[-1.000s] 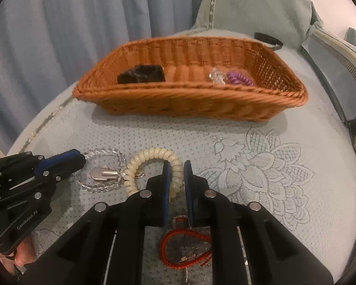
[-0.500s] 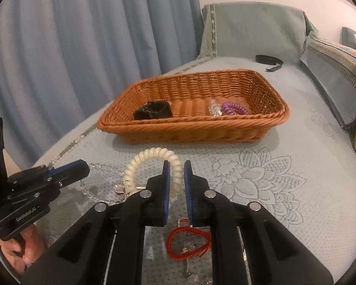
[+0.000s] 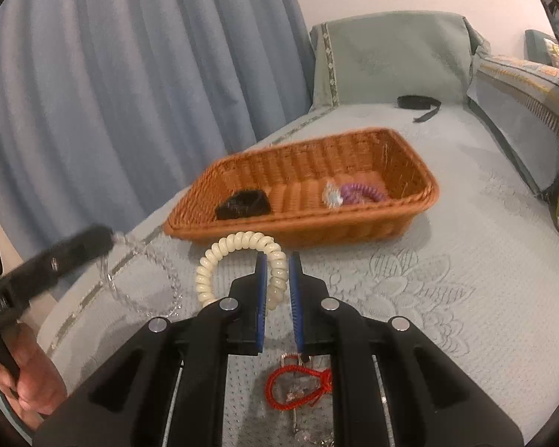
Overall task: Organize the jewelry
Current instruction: 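Grasp the clear bead bracelet with the left tool while the right tool grasps the cream coil bracelet, then carry both bracelets over the basket and open both tools to drop them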
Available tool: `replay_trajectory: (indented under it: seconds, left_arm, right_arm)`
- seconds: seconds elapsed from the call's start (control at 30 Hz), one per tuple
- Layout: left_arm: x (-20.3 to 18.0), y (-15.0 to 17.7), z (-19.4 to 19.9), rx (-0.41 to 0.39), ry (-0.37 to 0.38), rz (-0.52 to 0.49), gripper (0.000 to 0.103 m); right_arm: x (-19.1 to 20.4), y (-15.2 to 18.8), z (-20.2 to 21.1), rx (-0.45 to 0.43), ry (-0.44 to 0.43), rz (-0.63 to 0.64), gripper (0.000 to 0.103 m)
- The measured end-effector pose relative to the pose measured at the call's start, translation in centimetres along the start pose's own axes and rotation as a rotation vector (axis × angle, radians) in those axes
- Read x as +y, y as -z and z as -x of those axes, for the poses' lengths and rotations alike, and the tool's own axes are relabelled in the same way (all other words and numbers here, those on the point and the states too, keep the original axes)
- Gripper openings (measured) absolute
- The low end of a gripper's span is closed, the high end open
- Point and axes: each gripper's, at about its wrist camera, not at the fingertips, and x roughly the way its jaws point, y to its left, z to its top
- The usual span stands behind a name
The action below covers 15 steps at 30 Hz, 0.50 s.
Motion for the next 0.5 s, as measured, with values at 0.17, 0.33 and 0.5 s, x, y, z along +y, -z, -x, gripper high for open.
replay_trajectory:
  seconds: [0.17,0.33,0.5]
  left_arm:
    - [-0.2,-3.8,-1.0,-0.050,0.022,-0.013,0.006]
    - [0.5,-7.1,-4.0,-0.063,0.029,0.016,0.006]
    - [1.1,-8.5,-8.7,-0.011,0.008,0.032,0.006]
  right_arm:
    - [-0.1,-2.9,0.6,-0.031,0.042,0.014,0.010]
    - [-1.5,-6.6,-1.5,-0.025,0.108,0.007,0.010]
    - [-3.4,-9.6,-5.4,0.030,0.151,-0.023,0.010]
